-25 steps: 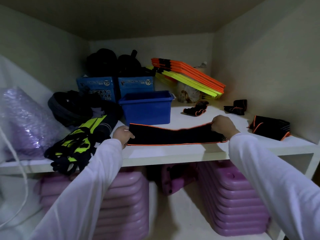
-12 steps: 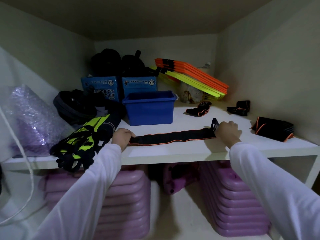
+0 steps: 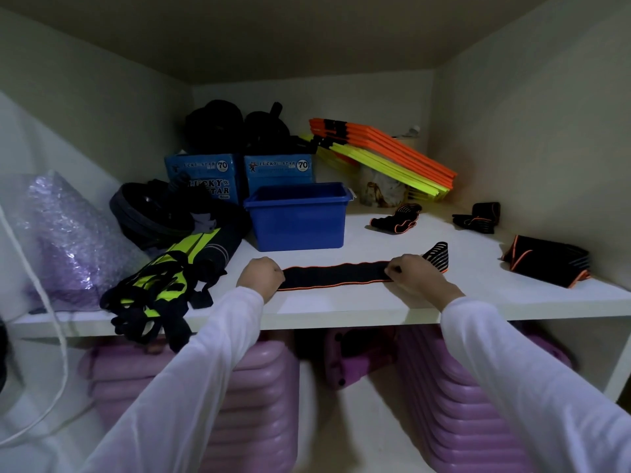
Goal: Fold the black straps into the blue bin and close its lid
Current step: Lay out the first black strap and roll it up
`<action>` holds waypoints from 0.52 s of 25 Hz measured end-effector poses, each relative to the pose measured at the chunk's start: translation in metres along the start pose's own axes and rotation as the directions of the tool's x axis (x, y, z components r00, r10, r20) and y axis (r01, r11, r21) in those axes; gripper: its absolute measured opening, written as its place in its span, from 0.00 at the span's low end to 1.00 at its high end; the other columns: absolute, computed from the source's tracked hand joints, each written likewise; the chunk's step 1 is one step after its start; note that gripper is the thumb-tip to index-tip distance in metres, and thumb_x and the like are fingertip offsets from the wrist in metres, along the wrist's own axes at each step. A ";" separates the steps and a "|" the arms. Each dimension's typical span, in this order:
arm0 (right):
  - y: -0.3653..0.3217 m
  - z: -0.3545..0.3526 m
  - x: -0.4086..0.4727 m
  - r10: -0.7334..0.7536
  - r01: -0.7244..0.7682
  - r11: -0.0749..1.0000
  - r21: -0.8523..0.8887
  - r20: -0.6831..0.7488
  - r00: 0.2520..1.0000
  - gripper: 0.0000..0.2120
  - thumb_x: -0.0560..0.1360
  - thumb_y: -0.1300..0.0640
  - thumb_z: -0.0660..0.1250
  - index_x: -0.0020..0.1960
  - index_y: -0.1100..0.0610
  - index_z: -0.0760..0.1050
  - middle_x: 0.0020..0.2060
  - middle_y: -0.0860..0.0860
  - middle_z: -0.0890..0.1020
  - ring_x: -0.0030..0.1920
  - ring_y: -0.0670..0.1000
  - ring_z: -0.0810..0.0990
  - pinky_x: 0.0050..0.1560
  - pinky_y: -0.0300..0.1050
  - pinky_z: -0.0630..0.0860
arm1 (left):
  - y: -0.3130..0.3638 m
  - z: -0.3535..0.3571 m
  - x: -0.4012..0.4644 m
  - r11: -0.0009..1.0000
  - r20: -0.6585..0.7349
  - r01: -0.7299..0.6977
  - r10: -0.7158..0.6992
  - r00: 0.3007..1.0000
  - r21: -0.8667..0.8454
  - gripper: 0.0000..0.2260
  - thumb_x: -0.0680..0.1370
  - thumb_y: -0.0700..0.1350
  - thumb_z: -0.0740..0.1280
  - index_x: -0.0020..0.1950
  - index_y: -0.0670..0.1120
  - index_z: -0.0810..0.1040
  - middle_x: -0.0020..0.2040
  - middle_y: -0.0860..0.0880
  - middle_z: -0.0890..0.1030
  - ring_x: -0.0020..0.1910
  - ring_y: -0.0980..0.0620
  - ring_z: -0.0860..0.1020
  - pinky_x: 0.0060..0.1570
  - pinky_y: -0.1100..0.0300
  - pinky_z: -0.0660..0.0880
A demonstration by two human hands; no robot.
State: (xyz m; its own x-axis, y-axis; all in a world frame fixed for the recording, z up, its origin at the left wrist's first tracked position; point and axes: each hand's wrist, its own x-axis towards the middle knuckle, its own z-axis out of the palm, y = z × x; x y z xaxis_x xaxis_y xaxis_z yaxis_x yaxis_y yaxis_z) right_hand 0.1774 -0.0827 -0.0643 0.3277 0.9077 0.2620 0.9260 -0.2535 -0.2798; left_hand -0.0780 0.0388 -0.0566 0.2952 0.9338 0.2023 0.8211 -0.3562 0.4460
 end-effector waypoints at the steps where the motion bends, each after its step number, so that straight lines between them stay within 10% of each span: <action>1: -0.001 0.001 0.002 0.001 -0.001 1.000 -0.009 -0.002 1.000 0.15 0.80 0.56 0.57 0.55 0.63 0.79 0.53 0.60 0.81 0.55 0.58 0.77 0.50 0.46 0.71 | -0.001 0.000 0.001 1.000 -0.003 -0.001 0.001 1.000 0.026 0.07 0.75 0.38 0.61 0.41 0.44 0.77 0.55 0.41 0.82 0.48 0.45 0.77 0.54 0.56 0.74; 13: -0.011 0.006 0.035 0.041 -0.034 0.995 -0.095 0.069 0.997 0.17 0.80 0.52 0.57 0.58 0.63 0.77 0.56 0.60 0.80 0.58 0.58 0.76 0.55 0.47 0.71 | 0.000 0.007 0.022 0.999 -0.022 0.037 -0.038 0.999 -0.031 0.14 0.78 0.38 0.58 0.56 0.38 0.82 0.58 0.40 0.81 0.55 0.44 0.78 0.59 0.56 0.72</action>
State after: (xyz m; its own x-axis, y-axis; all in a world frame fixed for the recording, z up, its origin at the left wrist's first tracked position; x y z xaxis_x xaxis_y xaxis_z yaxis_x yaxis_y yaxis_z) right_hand 0.1774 -0.0461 -0.0571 0.3513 0.9176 0.1860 0.9279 -0.3148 -0.1995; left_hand -0.0681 0.0600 -0.0581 0.2529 0.9457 0.2044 0.8162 -0.3220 0.4797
